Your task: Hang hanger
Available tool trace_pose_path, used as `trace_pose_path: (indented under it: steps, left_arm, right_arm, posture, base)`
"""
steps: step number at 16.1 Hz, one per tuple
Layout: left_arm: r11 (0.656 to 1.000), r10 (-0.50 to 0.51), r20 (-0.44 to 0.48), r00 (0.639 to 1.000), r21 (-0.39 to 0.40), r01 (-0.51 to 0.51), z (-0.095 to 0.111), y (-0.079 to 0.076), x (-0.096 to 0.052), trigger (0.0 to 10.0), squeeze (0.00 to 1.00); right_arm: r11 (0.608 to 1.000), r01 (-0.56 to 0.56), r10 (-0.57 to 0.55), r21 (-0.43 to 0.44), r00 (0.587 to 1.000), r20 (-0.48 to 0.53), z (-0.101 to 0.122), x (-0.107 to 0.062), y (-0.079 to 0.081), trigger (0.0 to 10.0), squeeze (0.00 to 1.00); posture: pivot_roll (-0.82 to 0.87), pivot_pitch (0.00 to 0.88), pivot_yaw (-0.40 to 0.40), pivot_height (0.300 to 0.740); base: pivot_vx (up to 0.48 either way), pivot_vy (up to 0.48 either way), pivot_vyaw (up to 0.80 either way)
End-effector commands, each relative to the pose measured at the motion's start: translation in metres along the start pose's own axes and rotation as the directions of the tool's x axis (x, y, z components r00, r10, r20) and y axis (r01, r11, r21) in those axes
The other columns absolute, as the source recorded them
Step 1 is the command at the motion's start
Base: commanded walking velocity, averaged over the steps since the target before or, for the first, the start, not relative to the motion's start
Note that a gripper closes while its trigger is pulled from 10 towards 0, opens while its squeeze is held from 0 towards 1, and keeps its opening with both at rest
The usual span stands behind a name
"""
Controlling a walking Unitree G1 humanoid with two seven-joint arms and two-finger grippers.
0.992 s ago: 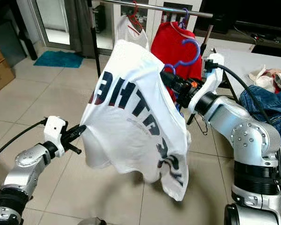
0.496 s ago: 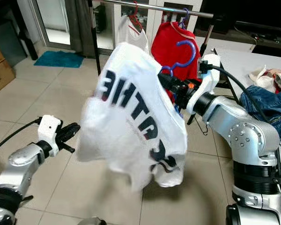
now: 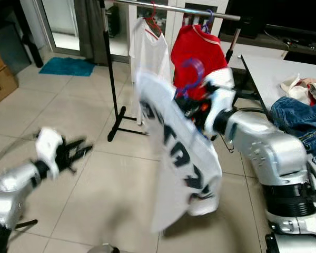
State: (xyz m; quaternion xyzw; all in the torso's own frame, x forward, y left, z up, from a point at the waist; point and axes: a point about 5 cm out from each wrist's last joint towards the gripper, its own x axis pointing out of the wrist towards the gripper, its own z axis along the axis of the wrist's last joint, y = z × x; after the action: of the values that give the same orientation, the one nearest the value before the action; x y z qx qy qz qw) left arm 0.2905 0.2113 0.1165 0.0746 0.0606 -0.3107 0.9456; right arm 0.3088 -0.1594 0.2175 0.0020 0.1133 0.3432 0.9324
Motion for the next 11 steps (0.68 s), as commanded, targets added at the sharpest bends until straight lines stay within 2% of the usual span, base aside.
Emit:
trace_pose_path:
  steps: [1,2,3,4,5,6,9,11]
  left_arm:
    - [0.997,-0.077,0.061,0.995,0.034,0.075,0.026,-0.002,0.003,10.0,1.00]
    - [0.979,-0.188,0.109,0.976,0.103,0.177,0.059,-0.001,0.003,10.0,1.00]
    - [0.966,-0.234,0.118,0.965,0.139,0.217,0.073,0.002,0.001,10.0,1.00]
    - [0.936,-0.305,0.079,0.949,0.209,0.283,0.094,0.015,-0.007,10.0,1.00]
    - [0.921,-0.308,0.011,0.951,0.254,0.295,0.100,0.031,-0.018,10.0,1.00]
    - [0.921,-0.302,-0.005,0.953,0.258,0.293,0.100,0.035,-0.022,10.0,1.00]
    - [0.930,-0.283,-0.046,0.958,0.231,0.286,0.101,0.052,-0.039,10.0,1.00]
    - [0.928,-0.291,-0.073,0.954,0.220,0.300,0.100,0.055,-0.041,10.0,1.00]
  right_arm:
    - [0.998,-0.023,0.023,-0.057,1.000,0.002,0.003,-0.003,0.003,10.0,0.00]
    - [0.994,-0.062,0.060,-0.087,0.998,-0.027,0.002,-0.003,0.004,10.0,0.00]
    - [0.992,-0.079,0.076,-0.100,0.996,-0.036,0.003,-0.004,0.004,10.0,0.00]
    - [0.982,-0.150,0.149,-0.112,0.989,-0.015,0.012,-0.008,0.006,10.0,0.00]
    - [0.963,-0.229,0.234,-0.140,0.972,0.024,0.023,-0.015,0.006,10.0,0.00]
    - [0.956,-0.254,0.262,-0.147,0.965,0.035,0.025,-0.018,0.006,10.0,0.00]
    - [0.899,-0.389,0.406,-0.202,0.913,0.046,0.029,-0.032,0.004,10.0,0.00]
    - [0.869,-0.444,0.464,-0.217,0.885,0.049,0.032,-0.035,0.007,10.0,0.00]
  posture:
    - [0.06,0.000,-0.033,0.740]
    - [0.06,0.000,-0.039,0.740]
    - [0.06,0.000,-0.039,0.740]
    - [0.07,0.000,-0.035,0.740]
    - [0.06,0.000,-0.032,0.740]
    - [0.06,0.000,-0.028,0.740]
    - [0.06,0.000,-0.030,0.740]
    - [0.06,0.000,-0.037,0.740]
  base:
    - [0.000,0.000,0.00]
    - [0.000,0.000,0.00]
    - [0.000,0.000,0.00]
    - [0.000,0.000,0.00]
    - [0.000,0.000,0.00]
    - [0.000,0.000,0.00]
    - [0.000,0.000,0.00]
    - [0.000,0.000,0.00]
